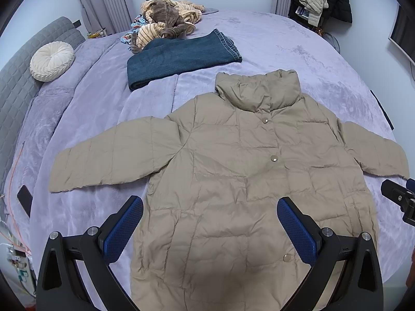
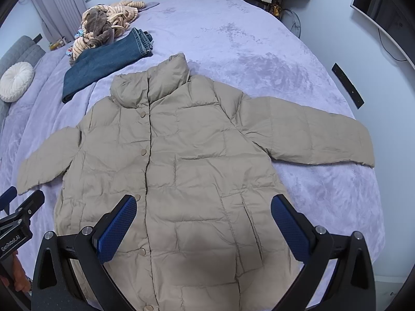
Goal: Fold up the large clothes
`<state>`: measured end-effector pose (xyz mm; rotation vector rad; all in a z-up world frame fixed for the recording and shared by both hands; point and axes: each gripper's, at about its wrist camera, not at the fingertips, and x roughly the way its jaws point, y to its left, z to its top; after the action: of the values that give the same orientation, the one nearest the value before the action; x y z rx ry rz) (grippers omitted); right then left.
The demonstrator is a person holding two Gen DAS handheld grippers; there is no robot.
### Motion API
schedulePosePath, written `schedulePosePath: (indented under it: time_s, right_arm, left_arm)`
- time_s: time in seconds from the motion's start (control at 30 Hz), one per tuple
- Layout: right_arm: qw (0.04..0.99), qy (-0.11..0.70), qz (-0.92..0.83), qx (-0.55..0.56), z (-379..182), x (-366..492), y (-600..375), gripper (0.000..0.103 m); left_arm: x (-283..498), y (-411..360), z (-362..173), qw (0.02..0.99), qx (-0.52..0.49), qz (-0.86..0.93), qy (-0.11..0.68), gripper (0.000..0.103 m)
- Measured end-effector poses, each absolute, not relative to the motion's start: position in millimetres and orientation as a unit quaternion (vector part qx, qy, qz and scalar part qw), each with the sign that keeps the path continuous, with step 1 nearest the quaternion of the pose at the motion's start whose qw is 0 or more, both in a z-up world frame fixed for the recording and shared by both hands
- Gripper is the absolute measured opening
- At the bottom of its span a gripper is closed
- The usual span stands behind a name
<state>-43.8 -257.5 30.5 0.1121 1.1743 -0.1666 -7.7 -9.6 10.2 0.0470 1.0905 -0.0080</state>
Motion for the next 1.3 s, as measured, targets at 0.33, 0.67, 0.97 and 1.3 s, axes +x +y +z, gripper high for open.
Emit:
schedulePosePath:
  time_s: [0.33,0.67,0.97,1.3]
  right_arm:
    - [0.828,0.552,-0.078,0.052,30.6,-44.4,-258.1,0.103]
    - [0.828,0.552,-0.079,0.053,30.7,-44.4,-258.1,0.103]
    - [0.828,0.552,-0.079,0.052,30.6,-44.7,-257.8,0.103]
    - [0.828,0.552,-0.079,0.052,30.4,-44.7,-257.1,0.103]
  left_arm:
    - [-8.5,-10.7,10.2,0.855,0.024,-0.003,0.518,0.103]
    - [-7.9,-10.4,10.1,0.855,0.024,-0.003,0.519,0.103]
    - [-8.4,-10.4,10.6,0.854,0.024,-0.003,0.519,0.103]
    - [-11.9,-5.8,9.5,0.855,0.023,-0.001,0.518,0.103]
